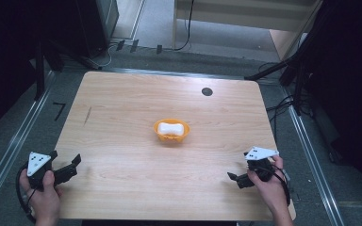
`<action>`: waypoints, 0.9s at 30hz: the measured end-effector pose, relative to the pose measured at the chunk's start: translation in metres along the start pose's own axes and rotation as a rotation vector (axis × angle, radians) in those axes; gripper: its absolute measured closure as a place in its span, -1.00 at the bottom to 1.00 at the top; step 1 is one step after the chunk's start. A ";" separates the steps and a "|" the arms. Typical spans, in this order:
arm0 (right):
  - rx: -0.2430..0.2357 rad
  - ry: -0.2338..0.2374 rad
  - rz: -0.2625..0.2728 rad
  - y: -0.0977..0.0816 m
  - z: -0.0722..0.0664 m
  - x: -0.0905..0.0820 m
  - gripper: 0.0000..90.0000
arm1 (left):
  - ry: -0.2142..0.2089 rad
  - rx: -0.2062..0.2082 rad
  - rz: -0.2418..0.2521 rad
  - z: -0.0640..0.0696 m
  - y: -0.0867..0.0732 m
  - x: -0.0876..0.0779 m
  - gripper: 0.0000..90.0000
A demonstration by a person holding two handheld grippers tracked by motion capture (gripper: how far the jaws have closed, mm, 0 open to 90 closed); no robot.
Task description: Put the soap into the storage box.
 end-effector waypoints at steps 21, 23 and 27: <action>0.104 -0.056 0.058 -0.052 0.018 -0.037 -1.00 | 0.000 0.003 0.000 0.000 0.000 0.000 -0.70; 0.113 -0.059 0.062 -0.057 0.020 -0.041 -1.00 | 0.001 0.003 -0.001 0.000 0.000 -0.001 -0.70; 0.139 -0.069 0.073 -0.067 0.023 -0.047 -1.00 | 0.001 0.004 -0.001 0.001 0.000 -0.001 -0.70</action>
Point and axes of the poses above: each handheld gripper's, and its own axes: x roughly forward along the jaws, y roughly out of its top, z roughly to its right, the point moved 4 cm from there along x, roughly forward along the jaws, and after that the axes turned 3 degrees about -z, right-handed, at the moved point
